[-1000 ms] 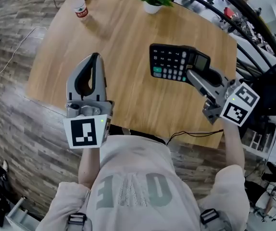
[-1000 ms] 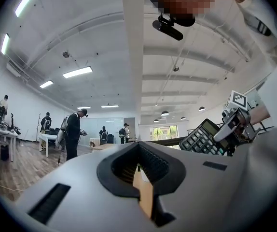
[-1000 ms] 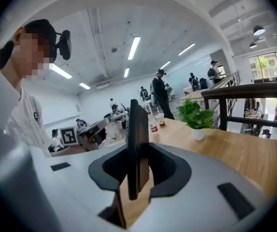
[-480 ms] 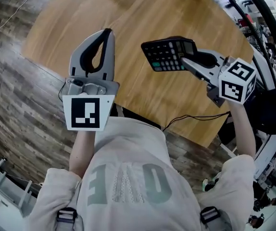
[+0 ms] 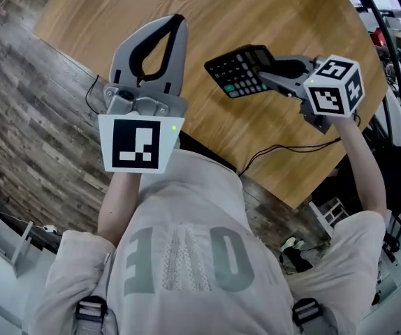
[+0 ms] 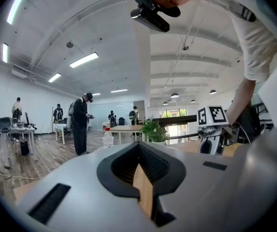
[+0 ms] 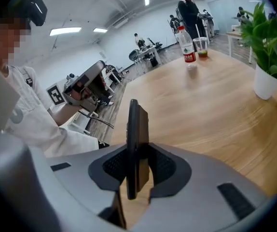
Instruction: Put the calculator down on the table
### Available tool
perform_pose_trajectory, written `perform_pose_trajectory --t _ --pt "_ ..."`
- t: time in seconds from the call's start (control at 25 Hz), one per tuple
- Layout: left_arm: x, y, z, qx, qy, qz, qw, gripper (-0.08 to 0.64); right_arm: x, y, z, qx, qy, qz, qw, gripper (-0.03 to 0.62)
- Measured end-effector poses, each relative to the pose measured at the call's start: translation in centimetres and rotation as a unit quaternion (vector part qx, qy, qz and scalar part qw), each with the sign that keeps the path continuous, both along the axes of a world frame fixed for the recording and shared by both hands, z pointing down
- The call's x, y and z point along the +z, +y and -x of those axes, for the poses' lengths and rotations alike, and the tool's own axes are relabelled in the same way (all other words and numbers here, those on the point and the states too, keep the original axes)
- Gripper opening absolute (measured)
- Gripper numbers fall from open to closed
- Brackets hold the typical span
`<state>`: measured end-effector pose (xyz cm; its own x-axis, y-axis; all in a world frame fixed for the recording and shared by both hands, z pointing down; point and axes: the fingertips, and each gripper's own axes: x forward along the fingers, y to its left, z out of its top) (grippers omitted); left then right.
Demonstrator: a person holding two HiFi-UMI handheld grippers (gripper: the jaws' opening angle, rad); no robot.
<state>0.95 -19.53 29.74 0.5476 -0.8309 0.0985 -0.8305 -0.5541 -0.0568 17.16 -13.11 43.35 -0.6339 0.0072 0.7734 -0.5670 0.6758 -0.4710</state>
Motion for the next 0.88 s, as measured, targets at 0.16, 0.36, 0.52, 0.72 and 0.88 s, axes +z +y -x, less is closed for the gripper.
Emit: perform_pose_trajectory --t 0.16,0.36,0.52,0.72,0.88 --pt "1.7 -0.1 0.2 -0.001 -0.008 0.022 0.9997 0.008 2.9 -0.9 0.4 0.002 -0.014 0.064 0.998 0.106" --pt "3.1 -0.7 0.3 -0.004 -0.015 0.037 0.9992 0.008 5.8 -1.7 0.0 0.006 -0.026 0.149 0.988 0.106" --pt "3.6 -1.1 0.2 -0.004 -0.027 0.041 0.9988 0.008 7.7 -1.4 -0.6 -0.006 -0.037 0.205 0.978 0.106" --pt "4.3 -2.0 -0.1 -0.003 -0.037 0.049 0.9981 0.008 9.1 -1.6 -0.5 -0.019 -0.045 0.231 0.972 0.106" --pt "4.8 -2.5 -0.9 0.006 -0.046 0.055 0.9974 0.008 9.6 -1.7 -0.6 -0.024 -0.051 0.239 0.969 0.106"
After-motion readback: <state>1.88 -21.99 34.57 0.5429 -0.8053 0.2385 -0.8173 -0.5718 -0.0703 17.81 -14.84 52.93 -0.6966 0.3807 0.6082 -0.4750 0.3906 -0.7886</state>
